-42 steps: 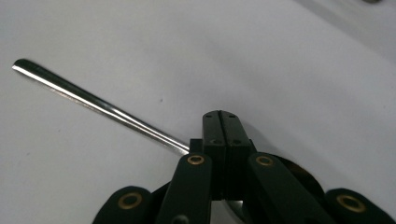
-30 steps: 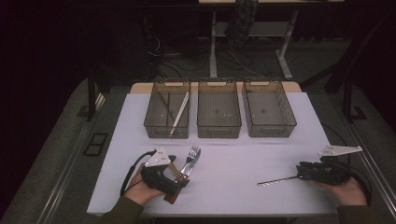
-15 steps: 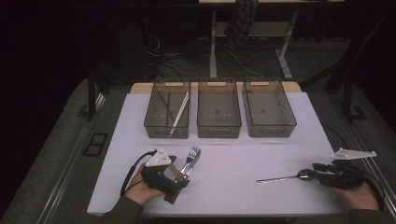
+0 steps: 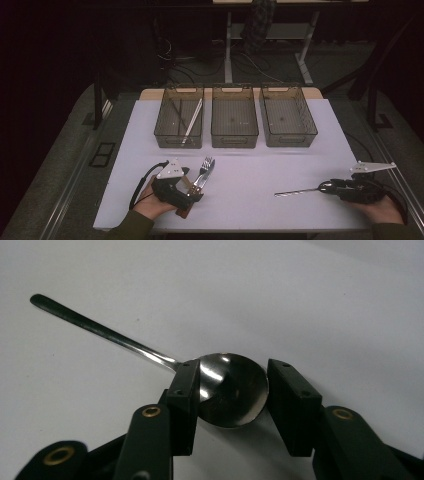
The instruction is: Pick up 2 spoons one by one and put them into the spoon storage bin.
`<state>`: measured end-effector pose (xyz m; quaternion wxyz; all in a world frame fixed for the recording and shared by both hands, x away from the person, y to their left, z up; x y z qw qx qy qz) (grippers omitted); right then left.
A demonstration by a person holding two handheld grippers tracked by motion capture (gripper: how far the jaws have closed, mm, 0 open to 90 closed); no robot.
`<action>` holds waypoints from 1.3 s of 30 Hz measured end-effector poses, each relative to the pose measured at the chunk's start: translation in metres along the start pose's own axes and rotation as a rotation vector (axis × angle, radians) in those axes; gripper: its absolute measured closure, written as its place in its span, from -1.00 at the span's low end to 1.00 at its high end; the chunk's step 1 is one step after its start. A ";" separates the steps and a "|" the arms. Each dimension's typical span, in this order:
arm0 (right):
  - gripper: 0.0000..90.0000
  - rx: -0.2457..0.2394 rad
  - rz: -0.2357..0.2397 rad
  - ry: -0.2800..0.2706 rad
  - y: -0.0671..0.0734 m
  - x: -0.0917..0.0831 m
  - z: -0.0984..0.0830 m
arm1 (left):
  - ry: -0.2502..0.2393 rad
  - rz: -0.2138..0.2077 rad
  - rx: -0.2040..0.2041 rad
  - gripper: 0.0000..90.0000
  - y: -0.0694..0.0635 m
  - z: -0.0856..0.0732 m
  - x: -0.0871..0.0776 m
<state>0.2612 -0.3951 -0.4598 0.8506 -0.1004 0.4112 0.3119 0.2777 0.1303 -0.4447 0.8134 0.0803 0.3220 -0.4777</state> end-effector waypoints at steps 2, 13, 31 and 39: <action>0.35 -0.006 -0.016 0.008 0.002 0.000 0.000 | -0.001 -0.001 -0.001 -0.99 0.000 0.000 0.000; 0.73 0.031 0.035 -0.040 -0.002 -0.005 -0.005 | 0.002 0.003 0.005 -0.99 0.000 0.001 0.001; 0.95 -0.040 0.129 -0.167 0.007 -0.009 0.009 | -0.001 -0.007 0.008 -0.99 -0.001 0.001 0.001; 0.95 -0.064 0.118 -0.189 0.012 -0.009 0.021 | -0.012 -0.016 -0.002 -0.99 -0.001 0.000 0.000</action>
Point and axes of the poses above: each handheld gripper's, and its own axes: x roughly forward along the jaws, z roughly out of its top, y roughly to its left, the point moved 2 cm from there along x, roughly forward along the jaws, and after that the axes turned 6 degrees about -x, right-handed, at the moved point
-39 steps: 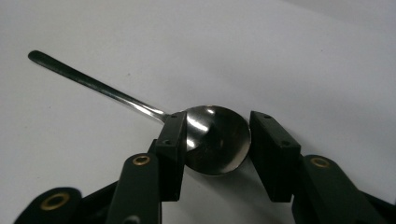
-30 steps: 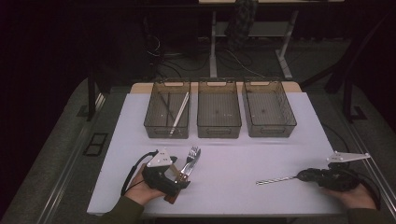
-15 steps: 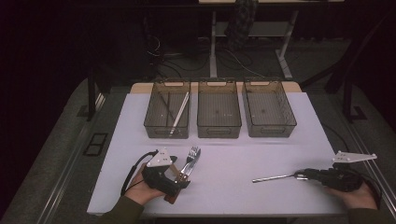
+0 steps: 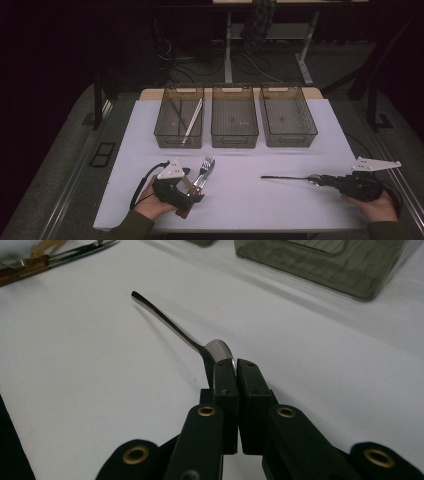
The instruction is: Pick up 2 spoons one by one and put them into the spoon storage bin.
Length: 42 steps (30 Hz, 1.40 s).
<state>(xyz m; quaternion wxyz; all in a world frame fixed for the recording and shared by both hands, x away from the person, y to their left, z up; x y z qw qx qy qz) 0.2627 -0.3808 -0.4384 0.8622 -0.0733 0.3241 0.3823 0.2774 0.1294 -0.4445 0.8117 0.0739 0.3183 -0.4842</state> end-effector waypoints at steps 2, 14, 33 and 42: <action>0.95 -0.007 -0.009 -0.004 0.000 0.001 0.004 | -0.005 0.000 -0.001 -0.99 0.000 0.000 -0.001; 0.95 -0.012 -0.028 -0.026 0.001 0.013 0.026 | -0.019 -0.008 -0.009 -1.00 0.001 -0.001 0.000; 0.95 -0.014 -0.044 -0.127 -0.004 0.007 0.058 | -0.059 0.008 -0.020 -1.00 0.002 -0.010 -0.008; 0.95 0.012 -0.099 -0.183 -0.008 0.012 0.085 | -0.056 0.010 -0.011 -1.00 0.001 -0.007 -0.005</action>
Point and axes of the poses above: each handheld gripper's, and its own axes: x roughly forward along the jaws, z roughly out of its top, y roughly to its left, the point moved 2 cm from there along x, roughly forward along the jaws, and after that the axes turned 6 degrees about -x, right-handed, at the moved point
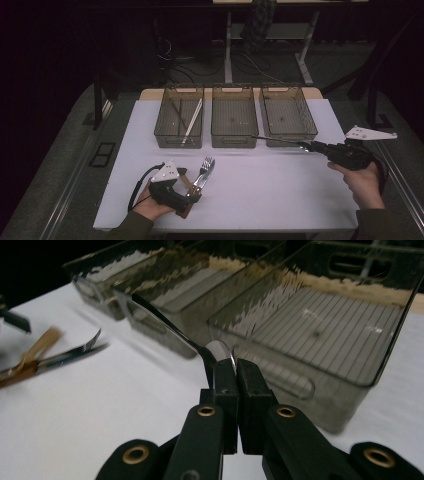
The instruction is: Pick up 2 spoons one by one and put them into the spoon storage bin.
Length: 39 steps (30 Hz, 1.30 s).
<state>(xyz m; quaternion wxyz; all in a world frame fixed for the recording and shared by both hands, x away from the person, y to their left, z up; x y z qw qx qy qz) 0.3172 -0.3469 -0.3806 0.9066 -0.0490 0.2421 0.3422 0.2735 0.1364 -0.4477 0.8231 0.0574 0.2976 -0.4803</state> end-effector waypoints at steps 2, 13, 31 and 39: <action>0.95 0.003 -0.016 0.001 0.001 0.005 0.005 | 0.003 -0.004 0.002 -1.00 -0.001 0.000 0.001; 0.95 -0.034 -0.073 0.010 0.014 0.039 0.032 | -0.008 -0.014 -0.004 -1.00 -0.002 0.002 0.002; 0.95 -0.061 -0.129 0.097 0.024 0.109 0.073 | -0.023 -0.018 -0.002 -1.00 -0.004 0.003 -0.001; 0.95 -0.070 -0.171 0.144 0.028 0.141 0.092 | -0.024 -0.018 -0.003 -1.00 -0.004 0.004 -0.001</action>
Point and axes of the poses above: each handheld gripper's, and its own axes: x roughly forward along the jaws, z roughly out of its top, y roughly to its left, the point moved 2 cm from there along x, roughly forward along the jaws, and after that the axes turned 6 degrees about -x, right-handed, at the moved point
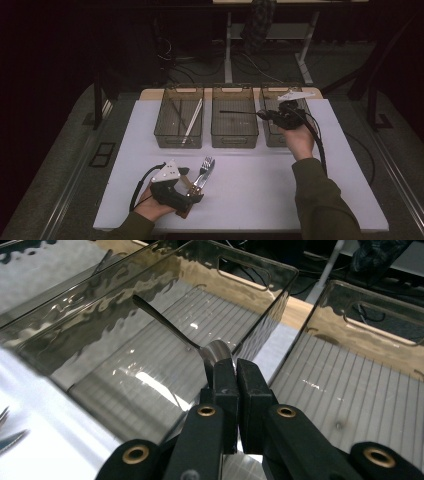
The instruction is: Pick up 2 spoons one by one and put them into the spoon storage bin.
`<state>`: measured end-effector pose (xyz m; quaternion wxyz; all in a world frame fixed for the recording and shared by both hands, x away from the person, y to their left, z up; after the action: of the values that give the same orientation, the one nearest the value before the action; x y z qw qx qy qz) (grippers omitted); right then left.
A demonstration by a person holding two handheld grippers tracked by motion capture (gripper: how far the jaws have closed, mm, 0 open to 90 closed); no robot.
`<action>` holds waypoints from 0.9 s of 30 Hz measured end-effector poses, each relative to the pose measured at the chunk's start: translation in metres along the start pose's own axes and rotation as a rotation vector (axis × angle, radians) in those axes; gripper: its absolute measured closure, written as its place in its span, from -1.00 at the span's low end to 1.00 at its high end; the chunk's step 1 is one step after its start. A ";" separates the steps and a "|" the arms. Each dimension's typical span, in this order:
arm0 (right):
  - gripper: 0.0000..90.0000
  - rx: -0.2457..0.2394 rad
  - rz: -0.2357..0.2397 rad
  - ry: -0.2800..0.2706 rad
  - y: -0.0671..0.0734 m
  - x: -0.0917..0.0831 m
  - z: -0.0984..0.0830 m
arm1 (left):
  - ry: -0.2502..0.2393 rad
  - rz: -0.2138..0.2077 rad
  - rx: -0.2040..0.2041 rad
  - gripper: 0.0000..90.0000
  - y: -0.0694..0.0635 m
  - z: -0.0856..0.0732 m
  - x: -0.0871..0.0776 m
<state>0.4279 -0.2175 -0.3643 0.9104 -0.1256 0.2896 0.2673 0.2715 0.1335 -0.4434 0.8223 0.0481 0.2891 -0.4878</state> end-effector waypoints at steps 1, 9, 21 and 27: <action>0.95 0.002 -0.004 0.005 0.001 0.003 0.002 | 0.000 0.000 0.000 -1.00 0.000 0.000 0.000; 0.95 -0.011 -0.050 0.069 0.008 0.029 0.015 | -0.007 -0.008 -0.004 -1.00 -0.001 0.001 0.000; 0.94 -0.037 -0.103 0.122 0.022 0.058 0.028 | -0.007 -0.009 0.004 -1.00 -0.001 0.001 -0.002; 0.92 -0.025 -0.086 0.151 0.024 0.065 0.023 | -0.005 -0.011 0.009 -1.00 -0.001 0.001 -0.001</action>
<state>0.4701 -0.1623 -0.3859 0.8950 -0.1689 0.3484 0.2213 0.2709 0.1333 -0.4417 0.8202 0.0490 0.2848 -0.4937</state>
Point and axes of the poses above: each handheld gripper's, and its own axes: x roughly forward along the jaws, z roughly out of its top, y roughly to its left, the point moved 2 cm from there along x, roughly forward along the jaws, and after that the axes turned 6 degrees about -x, right-handed, at the moved point
